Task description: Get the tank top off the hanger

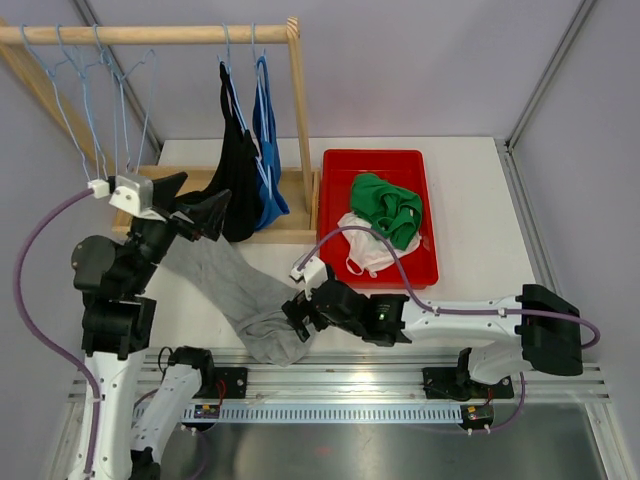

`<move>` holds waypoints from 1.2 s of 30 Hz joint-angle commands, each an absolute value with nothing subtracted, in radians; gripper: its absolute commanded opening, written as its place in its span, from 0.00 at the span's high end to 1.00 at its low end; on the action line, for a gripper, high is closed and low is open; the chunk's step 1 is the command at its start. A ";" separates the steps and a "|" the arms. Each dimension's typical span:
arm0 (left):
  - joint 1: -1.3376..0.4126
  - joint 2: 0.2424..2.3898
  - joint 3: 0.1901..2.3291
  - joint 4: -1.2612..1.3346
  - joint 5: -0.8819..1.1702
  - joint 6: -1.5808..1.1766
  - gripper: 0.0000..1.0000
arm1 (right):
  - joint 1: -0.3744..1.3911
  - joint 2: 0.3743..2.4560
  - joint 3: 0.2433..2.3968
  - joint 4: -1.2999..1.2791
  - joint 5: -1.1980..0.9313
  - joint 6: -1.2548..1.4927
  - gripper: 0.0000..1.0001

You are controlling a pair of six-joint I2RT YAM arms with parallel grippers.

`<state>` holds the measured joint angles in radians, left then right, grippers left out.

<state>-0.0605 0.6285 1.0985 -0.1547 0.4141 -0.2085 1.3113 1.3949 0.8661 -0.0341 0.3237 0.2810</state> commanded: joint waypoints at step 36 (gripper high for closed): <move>-0.178 0.673 1.000 -0.370 0.023 -0.063 0.01 | 1.338 2.101 1.322 -0.120 0.310 0.262 0.01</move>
